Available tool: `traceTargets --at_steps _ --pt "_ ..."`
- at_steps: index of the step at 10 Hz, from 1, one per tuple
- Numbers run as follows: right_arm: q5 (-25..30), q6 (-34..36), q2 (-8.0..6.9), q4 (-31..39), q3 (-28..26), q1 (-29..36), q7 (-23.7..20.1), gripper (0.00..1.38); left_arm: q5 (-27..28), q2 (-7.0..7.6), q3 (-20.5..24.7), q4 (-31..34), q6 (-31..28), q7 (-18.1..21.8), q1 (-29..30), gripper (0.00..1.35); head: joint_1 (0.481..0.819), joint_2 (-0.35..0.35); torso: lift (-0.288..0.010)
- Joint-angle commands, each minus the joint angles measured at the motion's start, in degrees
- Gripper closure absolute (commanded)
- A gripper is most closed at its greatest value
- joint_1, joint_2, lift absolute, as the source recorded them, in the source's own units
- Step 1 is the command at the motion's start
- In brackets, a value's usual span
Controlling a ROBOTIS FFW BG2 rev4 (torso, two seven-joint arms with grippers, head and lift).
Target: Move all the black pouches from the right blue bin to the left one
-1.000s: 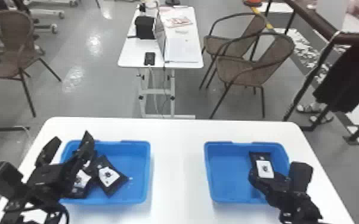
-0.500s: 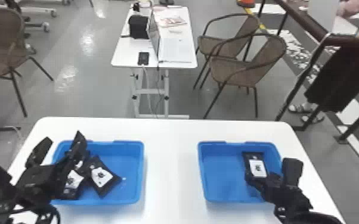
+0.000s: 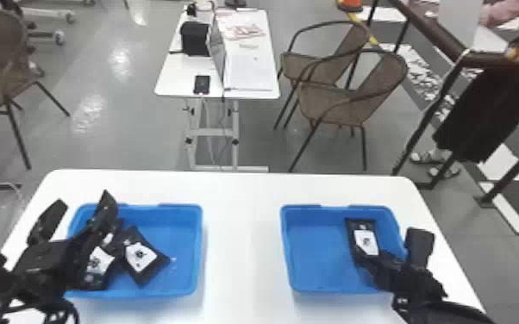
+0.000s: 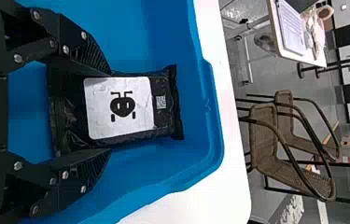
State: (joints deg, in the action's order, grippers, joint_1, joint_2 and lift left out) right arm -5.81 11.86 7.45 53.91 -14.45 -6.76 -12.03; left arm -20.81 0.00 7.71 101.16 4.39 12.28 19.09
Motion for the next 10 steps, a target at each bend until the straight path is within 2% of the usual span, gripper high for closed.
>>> traceTargets --at_steps 1,2,5,7,10 --pt "-0.7 0.1 0.2 -0.2 0.4 -0.1 0.0 1.1 0.0 -0.15 0.2 0.0 0.1 0.0 0.2 0.25 0.695 -0.116 0.0" --pt "-1.1 0.0 -0.07 0.2 0.6 0.0 0.0 1.27 0.0 -0.15 0.2 0.0 0.2 0.0 0.1 0.25 0.695 -0.115 0.0" --pt "-3.7 -0.5 -1.47 4.0 0.6 2.3 -0.4 1.28 -0.5 -0.15 0.1 0.0 0.6 0.0 0.1 0.25 0.695 -0.099 0.0" --pt "-6.1 -0.3 -1.56 13.4 2.8 6.8 -1.9 1.28 -0.7 -0.15 -0.1 0.0 0.8 -0.1 0.1 0.25 0.695 -0.086 0.0" --pt "-7.2 2.4 -1.56 25.3 6.3 7.8 -8.7 1.28 -1.5 -0.15 -0.2 0.1 0.3 -0.1 -0.1 0.25 0.695 -0.032 0.0"
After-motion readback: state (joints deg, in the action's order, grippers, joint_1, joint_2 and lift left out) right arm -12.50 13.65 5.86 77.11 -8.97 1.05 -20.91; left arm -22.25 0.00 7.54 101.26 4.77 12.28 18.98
